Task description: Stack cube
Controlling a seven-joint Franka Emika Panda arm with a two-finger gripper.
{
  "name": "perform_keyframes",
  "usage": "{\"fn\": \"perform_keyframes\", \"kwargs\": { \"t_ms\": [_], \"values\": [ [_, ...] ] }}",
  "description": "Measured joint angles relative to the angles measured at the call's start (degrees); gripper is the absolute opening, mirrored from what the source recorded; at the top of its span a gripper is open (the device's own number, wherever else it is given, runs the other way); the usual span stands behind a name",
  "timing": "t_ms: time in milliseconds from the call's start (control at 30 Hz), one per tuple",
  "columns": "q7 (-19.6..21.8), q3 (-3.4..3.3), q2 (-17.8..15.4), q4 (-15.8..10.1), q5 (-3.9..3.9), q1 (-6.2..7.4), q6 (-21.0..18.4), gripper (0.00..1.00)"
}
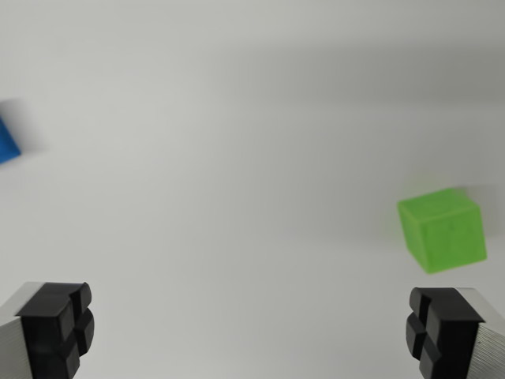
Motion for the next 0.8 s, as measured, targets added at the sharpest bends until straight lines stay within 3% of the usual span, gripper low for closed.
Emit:
{"fn": "perform_keyframes", "kwargs": {
  "t_ms": [800],
  "values": [
    [-10.5,-1.87,0.3,-7.1,0.13,-3.21,7.1,1.00]
  ]
}}
